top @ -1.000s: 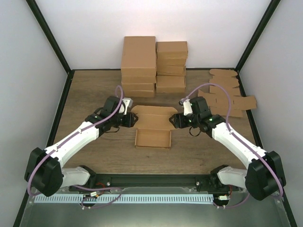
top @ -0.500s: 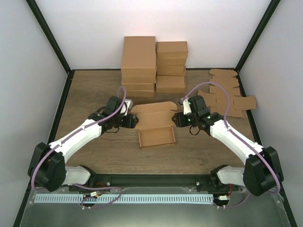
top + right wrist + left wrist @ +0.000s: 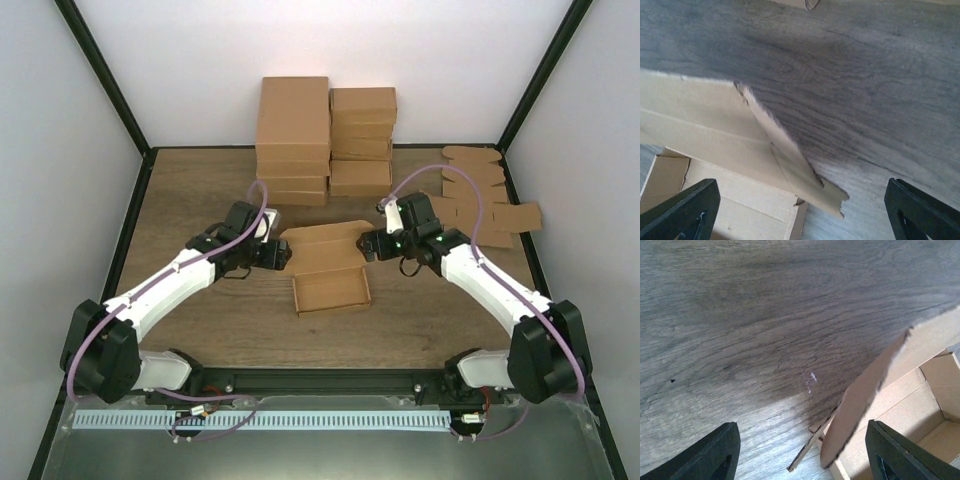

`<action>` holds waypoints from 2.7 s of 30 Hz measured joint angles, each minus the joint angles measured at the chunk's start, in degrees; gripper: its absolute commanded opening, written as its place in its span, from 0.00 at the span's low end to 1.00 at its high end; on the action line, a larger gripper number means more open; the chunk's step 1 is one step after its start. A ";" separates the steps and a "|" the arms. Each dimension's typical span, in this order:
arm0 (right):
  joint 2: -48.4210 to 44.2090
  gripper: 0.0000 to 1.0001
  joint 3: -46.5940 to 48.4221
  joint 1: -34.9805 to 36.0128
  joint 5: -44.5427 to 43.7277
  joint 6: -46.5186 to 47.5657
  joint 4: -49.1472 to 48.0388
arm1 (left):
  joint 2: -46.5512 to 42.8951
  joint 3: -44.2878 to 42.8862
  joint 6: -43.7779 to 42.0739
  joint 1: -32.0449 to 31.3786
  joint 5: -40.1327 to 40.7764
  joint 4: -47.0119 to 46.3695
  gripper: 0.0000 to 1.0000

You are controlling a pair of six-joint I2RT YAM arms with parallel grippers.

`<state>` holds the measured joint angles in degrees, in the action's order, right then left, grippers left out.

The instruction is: Fold the paper box

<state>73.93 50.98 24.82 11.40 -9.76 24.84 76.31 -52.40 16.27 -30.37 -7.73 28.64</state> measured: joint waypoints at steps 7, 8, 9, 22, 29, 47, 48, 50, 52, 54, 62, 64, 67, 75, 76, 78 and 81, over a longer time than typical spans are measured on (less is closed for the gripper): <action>5.88 0.81 4.11 -1.51 4.44 1.84 -0.81 | 0.37 -0.02 -0.04 0.24 -0.76 0.20 0.65; 6.34 0.81 4.22 -1.51 5.07 2.05 -0.76 | 0.52 -0.04 -0.07 0.28 -1.03 0.22 0.64; 7.06 0.81 4.39 -1.51 5.97 2.29 -0.63 | 0.70 -0.11 -0.07 0.28 -1.29 0.22 0.64; 9.42 0.37 4.50 -1.51 9.64 4.31 1.05 | 2.38 -0.85 0.04 0.28 -5.14 0.70 0.27; 6.03 0.17 3.15 -0.76 10.62 2.23 1.99 | 2.10 -0.85 1.79 0.15 -5.42 1.09 0.14; -2.56 0.05 -0.31 6.95 -0.28 -7.13 2.08 | 0.94 -2.82 7.17 -4.13 0.26 2.69 0.04; -2.89 0.05 -1.25 7.67 -1.70 -8.17 0.98 | 0.74 -2.67 7.91 -4.63 1.18 2.16 0.04; -3.63 0.05 -3.26 9.57 -5.35 -10.86 -1.42 | -0.07 -1.88 9.81 -6.01 3.63 0.39 0.04; -4.00 0.04 -4.74 11.32 -9.20 -13.38 -3.89 | -0.96 -0.70 12.04 -7.98 6.80 -1.57 0.04; -4.33 0.01 -6.36 12.92 -13.29 -15.98 -6.69 | -1.44 0.70 14.23 -9.73 9.62 -3.69 0.04; -4.52 0.01 -12.02 16.11 -21.11 -21.20 -17.42 | -1.49 6.27 21.18 -10.91 14.45 -12.63 0.06; -4.52 0.01 -13.31 16.33 -21.64 -21.44 -19.52 | -1.49 7.45 23.26 -11.06 14.95 -14.62 0.07; -4.52 0.01 -14.95 16.57 -22.40 -21.66 -22.38 | -1.40 8.02 25.83 -11.87 16.63 -16.50 0.07; -3.04 0.01 -15.63 16.61 -24.13 -21.22 -24.11 | 1.20 8.04 28.52 -12.92 18.67 -18.23 0.07; -2.84 0.01 -15.63 16.63 -24.30 -21.14 -24.11 | 1.44 8.04 28.59 -12.96 18.67 -18.32 0.07; -2.38 0.01 -15.63 16.63 -24.55 -20.96 -24.20 | 1.73 8.13 28.74 -12.98 18.64 -18.34 0.07; -1.88 0.01 -15.69 16.65 -24.70 -20.70 -24.52 | 1.79 8.50 29.27 -13.07 18.60 -18.58 0.09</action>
<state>72.05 35.29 41.47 -13.30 -30.46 0.32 78.11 -43.90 45.54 -43.44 10.87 10.07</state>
